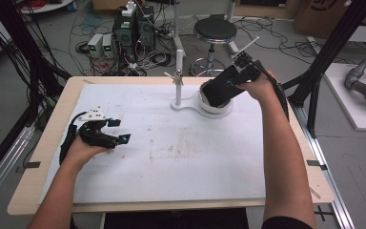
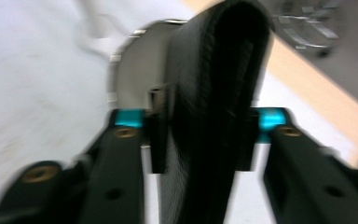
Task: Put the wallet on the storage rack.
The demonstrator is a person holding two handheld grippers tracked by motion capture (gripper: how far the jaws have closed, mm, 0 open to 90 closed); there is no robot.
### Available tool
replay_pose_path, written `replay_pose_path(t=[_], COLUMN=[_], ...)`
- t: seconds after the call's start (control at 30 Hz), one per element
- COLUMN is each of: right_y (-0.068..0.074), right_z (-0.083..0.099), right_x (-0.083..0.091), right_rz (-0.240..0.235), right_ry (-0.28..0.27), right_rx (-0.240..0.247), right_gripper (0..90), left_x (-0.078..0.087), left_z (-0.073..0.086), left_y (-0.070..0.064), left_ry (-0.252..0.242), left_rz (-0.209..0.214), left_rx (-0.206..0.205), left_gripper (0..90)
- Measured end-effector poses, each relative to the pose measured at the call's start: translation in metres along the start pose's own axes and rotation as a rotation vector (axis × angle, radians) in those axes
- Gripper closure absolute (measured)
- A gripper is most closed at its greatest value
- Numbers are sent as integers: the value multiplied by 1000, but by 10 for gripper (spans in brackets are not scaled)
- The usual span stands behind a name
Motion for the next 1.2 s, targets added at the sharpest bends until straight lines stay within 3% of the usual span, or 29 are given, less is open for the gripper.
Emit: replay_pose_path(t=[0.03, 0.07, 0.23, 0.33, 0.5, 0.73, 0.83, 1.07, 1.2], right_y=[-2, -5, -13, -20, -33, -38, -37, -23, -7], right_z=[2, 7, 15, 22, 34, 42, 42, 54, 65], right_x=[0, 2, 9, 14, 16, 11, 16, 38, 47], right_rz=[15, 47, 114, 155, 237, 261, 260, 213, 148], right_ry=[-5, -35, -85, -113, -142, -128, -153, -261, -298], right_rx=[-7, -20, -75, -103, -199, -261, -243, -214, -202], right_gripper=[598, 513, 440, 414, 411, 364, 359, 307, 247], left_x=[0, 0, -2, -4, -2, -2, -1, 4, 6], left_z=[0, 0, 0, 0, 0, 1, 1, 0, 0], left_y=[0, 0, -1, -2, -1, 1, 2, 5, 6], left_ry=[0, 1, 9, 16, 11, 10, 10, -17, -13], left_rz=[1, 1, 4, 7, -2, -5, -6, -43, -63], left_rx=[3, 0, -6, -3, 1, 18, 32, 33, 27], left_gripper=[191, 191, 191, 191, 191, 191, 191, 191, 191])
Point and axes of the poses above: each handheld gripper's, and its own axes: x roughly backward along the jaws, z roughly out of its underside, y roughly to its left, the point moved 1 cm from there along -x, roughly forward along the jaws, and after that the axes turned 7 degrees about -z, right-handed, at the moved point
